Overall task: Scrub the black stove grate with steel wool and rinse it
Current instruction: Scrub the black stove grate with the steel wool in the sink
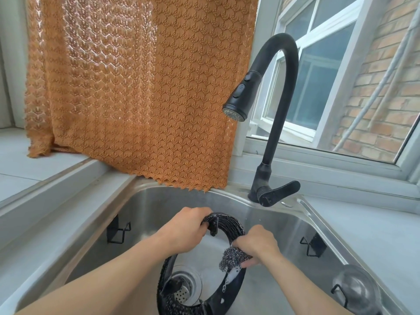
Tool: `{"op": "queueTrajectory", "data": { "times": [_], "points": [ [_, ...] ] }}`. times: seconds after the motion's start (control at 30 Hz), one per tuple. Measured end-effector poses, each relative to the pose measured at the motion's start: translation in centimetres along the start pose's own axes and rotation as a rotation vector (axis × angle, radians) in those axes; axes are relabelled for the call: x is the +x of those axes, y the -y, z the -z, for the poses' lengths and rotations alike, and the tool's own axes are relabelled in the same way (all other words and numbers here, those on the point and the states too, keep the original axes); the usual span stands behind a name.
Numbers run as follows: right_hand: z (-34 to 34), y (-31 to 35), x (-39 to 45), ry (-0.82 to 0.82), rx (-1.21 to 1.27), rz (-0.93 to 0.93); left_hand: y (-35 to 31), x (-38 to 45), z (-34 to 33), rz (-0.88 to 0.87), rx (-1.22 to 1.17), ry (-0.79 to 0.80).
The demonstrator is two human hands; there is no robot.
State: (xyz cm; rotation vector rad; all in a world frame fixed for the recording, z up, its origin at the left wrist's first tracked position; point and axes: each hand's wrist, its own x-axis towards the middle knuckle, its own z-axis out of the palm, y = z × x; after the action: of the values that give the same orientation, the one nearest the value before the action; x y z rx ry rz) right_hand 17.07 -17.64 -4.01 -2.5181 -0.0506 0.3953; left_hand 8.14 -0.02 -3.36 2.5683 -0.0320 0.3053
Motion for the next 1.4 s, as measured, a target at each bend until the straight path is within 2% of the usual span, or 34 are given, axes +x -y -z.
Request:
{"op": "queueTrajectory", "data": {
  "times": [0.17,0.33,0.43,0.57,0.67,0.77,1.1,1.27,1.4],
  "points": [
    [0.5,-0.4,0.0,0.027,0.062,-0.029,0.0,0.0,-0.3,-0.001,0.012,-0.007],
    [0.6,0.1,-0.2,-0.022,0.151,0.073,0.2,-0.1,-0.1,0.021,-0.001,0.004],
    [0.7,1.0,-0.9,-0.099,0.084,0.191,0.3,-0.1,-0.2,0.033,0.018,-0.009],
    [0.2,1.8,-2.6,-0.289,-0.072,0.444,0.6,0.0,-0.3,0.039,0.017,-0.014],
    [-0.1,2.1,-3.7,-0.302,-0.055,0.622,0.7,0.0,-0.3,0.031,0.022,-0.028],
    [0.1,1.9,-4.0,-0.301,-0.05,0.706,1.0,0.0,-0.2,0.019,0.019,-0.033],
    [1.1,1.4,-3.9,-0.238,0.134,0.704,1.2,0.0,-0.1,0.003,0.028,-0.038],
    [0.1,1.3,-4.0,-0.11,0.001,0.685,1.0,0.0,-0.3,-0.002,0.019,-0.042],
    [0.5,1.3,-3.6,-0.081,0.06,0.682,1.0,-0.1,-0.2,0.002,0.02,-0.035]
  ]
}}
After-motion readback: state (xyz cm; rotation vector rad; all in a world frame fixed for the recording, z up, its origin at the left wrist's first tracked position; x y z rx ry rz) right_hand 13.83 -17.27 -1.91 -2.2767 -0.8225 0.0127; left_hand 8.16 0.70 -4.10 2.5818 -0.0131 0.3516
